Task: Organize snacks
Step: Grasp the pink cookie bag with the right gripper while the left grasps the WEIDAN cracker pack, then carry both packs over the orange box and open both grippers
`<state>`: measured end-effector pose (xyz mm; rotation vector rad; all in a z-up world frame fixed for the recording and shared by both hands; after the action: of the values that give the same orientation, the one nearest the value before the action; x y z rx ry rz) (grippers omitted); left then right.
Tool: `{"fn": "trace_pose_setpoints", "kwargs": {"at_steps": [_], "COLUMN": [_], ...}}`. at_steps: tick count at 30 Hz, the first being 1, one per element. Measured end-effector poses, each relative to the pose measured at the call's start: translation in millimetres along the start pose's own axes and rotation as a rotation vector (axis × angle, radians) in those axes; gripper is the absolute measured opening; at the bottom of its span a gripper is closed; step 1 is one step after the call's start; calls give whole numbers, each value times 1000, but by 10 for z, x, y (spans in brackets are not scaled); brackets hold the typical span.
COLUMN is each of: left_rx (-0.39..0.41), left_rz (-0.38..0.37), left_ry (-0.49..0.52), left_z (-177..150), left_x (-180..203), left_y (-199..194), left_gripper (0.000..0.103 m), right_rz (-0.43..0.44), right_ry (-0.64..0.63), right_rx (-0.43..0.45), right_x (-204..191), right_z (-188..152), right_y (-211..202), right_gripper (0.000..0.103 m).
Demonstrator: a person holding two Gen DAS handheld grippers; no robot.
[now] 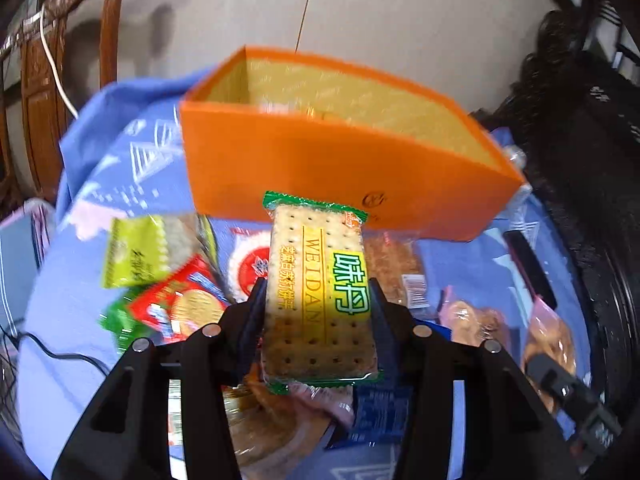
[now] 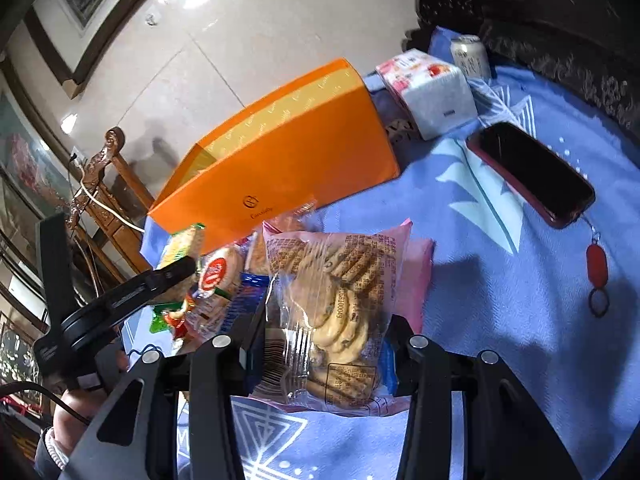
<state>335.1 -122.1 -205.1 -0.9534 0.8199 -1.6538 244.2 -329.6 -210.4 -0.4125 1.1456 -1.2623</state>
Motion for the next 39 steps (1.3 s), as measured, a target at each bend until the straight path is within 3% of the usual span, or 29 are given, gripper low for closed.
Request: {"fn": "trace_pose_setpoints", "kwargs": {"at_steps": [6,12,21,30,32,33,34,36,39], "left_rx": [141,257,333,359,337,336,354,371,377], "left_rz": [2,-12,7,50,62,85,116,129,103], "left_ry": [75,108,171,211,193,172,148,140,149], "left_z": [212,748,1650,2286,2371,2398,2405,2352,2157], "left_x": [-78,-104,-19,35,-4,-35,-89,-146,-196], "left_y": [-686,-1163,-1308,-1167,-1074,-1053,-1062,-1121,-1216], "left_gripper": [48,48,48,49,77,98,99,99,99], "right_rz": [19,40,38,-3,-14,-36,-50,-45,-52], "right_ry": [-71,-153,-224,-269,-277,-272,-259,-249,-310], "right_rx": [68,179,263,281,271,259,263,300,294], "right_x": [-302,-629,-963,-1163,-1181,-1163,-1141,-1121,-1188], "right_z": [215,814,1795,2370,2434,2469,2464,2390,2168], "right_y": [-230,-514,-482,-254,-178,-131,-135,-240,-348], "right_gripper": [45,45,45,45,49,64,81,90,91]}}
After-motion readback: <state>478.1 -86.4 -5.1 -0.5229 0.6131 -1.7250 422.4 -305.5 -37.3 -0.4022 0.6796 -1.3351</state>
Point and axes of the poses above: each gripper's, at about its wrist camera, not at the fingertips, and y roughly the way its jaws point, x to its right, z to its top, the point moved 8 cm from there along y, roughly the way its jaws point, and after that the axes turned 13 degrees about -x, right-handed, at the moved point
